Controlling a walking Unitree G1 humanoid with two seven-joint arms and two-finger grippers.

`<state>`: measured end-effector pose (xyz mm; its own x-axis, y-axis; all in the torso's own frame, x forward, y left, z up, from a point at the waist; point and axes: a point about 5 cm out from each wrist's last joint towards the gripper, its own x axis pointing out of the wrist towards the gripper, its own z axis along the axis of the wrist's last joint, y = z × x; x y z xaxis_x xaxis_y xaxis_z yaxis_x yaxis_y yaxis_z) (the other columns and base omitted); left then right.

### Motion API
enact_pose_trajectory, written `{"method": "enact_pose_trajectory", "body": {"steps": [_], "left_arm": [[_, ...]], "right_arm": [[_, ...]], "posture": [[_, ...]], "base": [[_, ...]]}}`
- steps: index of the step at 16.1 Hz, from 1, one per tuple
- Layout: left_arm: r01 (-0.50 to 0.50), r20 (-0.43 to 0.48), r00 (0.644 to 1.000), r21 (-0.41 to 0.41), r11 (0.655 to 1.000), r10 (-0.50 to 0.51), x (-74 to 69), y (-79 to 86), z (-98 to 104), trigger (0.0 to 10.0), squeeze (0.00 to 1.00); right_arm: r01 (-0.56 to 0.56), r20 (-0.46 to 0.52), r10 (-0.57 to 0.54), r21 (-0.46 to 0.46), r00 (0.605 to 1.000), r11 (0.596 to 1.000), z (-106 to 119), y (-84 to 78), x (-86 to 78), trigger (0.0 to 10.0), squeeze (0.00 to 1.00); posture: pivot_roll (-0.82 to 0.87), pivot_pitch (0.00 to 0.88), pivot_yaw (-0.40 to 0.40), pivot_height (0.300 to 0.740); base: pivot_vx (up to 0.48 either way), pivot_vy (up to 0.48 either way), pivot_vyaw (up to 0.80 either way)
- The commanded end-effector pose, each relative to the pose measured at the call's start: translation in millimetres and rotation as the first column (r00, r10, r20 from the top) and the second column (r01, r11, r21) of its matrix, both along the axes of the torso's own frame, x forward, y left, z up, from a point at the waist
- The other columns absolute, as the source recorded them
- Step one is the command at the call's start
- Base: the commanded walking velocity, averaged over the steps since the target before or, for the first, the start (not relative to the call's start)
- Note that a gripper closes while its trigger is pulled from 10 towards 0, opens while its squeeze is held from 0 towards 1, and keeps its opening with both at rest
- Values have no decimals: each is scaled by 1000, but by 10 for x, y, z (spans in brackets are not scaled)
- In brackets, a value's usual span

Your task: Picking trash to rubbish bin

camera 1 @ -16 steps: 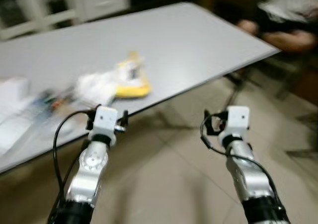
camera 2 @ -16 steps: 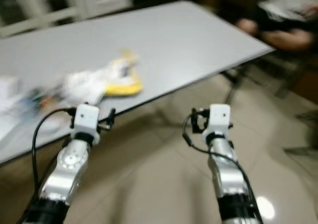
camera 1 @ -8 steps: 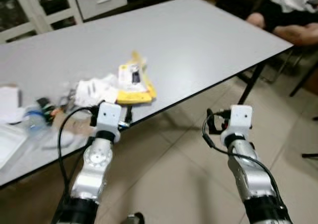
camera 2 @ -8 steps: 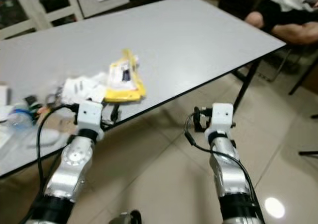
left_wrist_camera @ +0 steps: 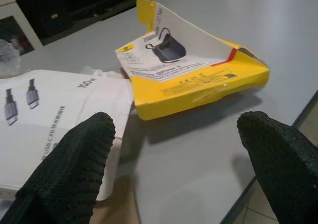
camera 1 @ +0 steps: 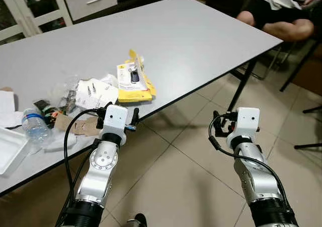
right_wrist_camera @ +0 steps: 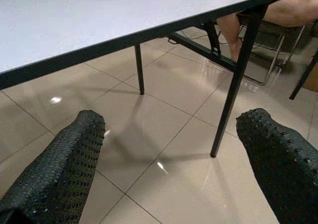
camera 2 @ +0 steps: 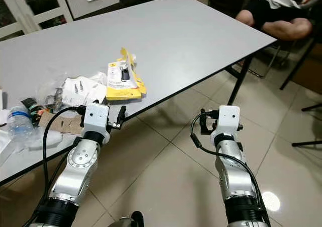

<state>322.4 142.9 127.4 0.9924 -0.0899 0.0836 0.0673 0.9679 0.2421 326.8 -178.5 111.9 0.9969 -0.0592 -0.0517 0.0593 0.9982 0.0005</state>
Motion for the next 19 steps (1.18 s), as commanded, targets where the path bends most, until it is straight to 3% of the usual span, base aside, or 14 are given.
{"method": "enact_pose_trajectory", "body": {"steps": [1,19], "left_arm": [[15,12,1000,-25,1000,-15,-19,-5,28,10000,0],[28,9,1000,-11,1000,-28,-21,-34,22,10000,0]], "right_arm": [[1,-7,-1,7,1000,1000,-20,3,-22,10000,0],[0,-7,0,11,1000,1000,-26,12,-23,10000,0]], "posture": [[-17,166,23,740],[-20,166,25,740]], "base": [[0,0,0],[0,0,0]]}}
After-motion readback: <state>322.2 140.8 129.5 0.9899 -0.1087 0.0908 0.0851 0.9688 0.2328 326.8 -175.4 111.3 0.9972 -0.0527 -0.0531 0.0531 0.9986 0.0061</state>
